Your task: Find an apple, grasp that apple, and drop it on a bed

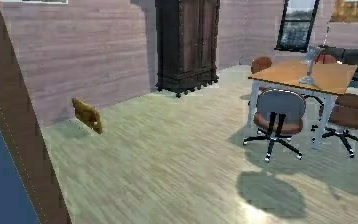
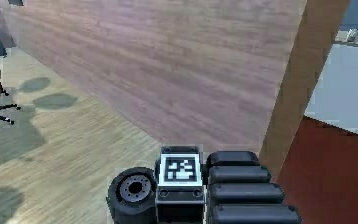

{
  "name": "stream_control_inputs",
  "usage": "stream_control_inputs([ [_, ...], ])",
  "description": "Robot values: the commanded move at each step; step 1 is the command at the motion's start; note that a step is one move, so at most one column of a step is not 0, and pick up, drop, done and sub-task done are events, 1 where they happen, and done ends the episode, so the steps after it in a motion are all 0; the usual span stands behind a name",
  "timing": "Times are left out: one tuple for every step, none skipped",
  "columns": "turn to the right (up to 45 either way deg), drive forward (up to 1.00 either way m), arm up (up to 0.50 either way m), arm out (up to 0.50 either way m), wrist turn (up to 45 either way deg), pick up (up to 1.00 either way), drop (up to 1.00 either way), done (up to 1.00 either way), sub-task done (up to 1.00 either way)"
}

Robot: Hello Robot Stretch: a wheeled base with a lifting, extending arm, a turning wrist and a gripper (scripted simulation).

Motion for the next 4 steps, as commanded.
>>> stream_control_inputs([
  [0.0,0.95,0.00,0.00,0.0,0.00,0.00,0.00,0.00],
  [36.0,0.00,0.00,0.00,0.0,0.00,0.00,0.00,0.00],
  [0.0,0.05,0.00,0.00,0.0,0.00,0.00,0.00,0.00],
  [-45.0,0.00,0.00,0.00,0.0,0.00,0.00,0.00,0.00],
])
